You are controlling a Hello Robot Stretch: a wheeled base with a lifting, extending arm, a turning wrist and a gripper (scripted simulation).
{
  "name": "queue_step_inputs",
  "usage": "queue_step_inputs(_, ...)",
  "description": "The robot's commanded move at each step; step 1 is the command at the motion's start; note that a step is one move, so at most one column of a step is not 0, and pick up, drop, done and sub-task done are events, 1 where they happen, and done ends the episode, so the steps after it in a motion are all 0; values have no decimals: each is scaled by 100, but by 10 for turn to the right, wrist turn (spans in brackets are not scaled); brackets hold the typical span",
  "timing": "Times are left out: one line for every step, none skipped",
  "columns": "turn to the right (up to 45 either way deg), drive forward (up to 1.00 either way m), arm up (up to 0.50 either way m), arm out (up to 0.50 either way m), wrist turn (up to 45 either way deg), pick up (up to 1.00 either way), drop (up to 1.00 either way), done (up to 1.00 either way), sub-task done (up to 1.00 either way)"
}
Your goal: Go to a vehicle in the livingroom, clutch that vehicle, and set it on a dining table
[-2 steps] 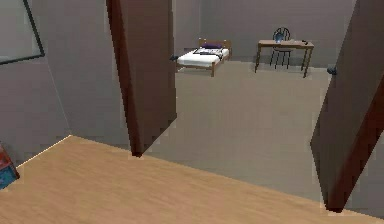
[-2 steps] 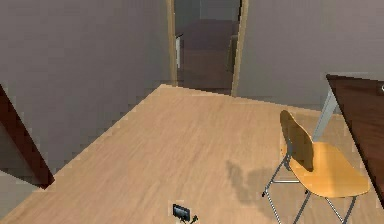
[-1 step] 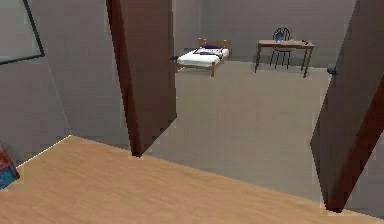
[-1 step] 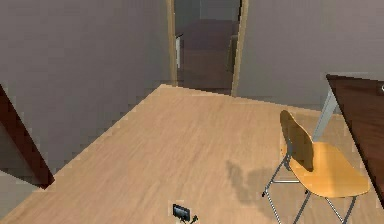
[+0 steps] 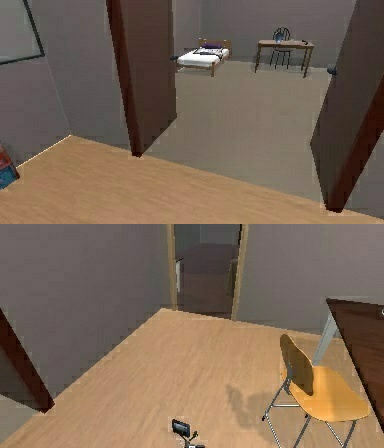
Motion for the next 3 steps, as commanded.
queue_step_inputs(0,0,50,0,0,0,0,0,0)
queue_step_inputs(0,0,50,0,0,0,0,0,0)
queue_step_inputs(0,0,0,0,-450,0,0,0,0)
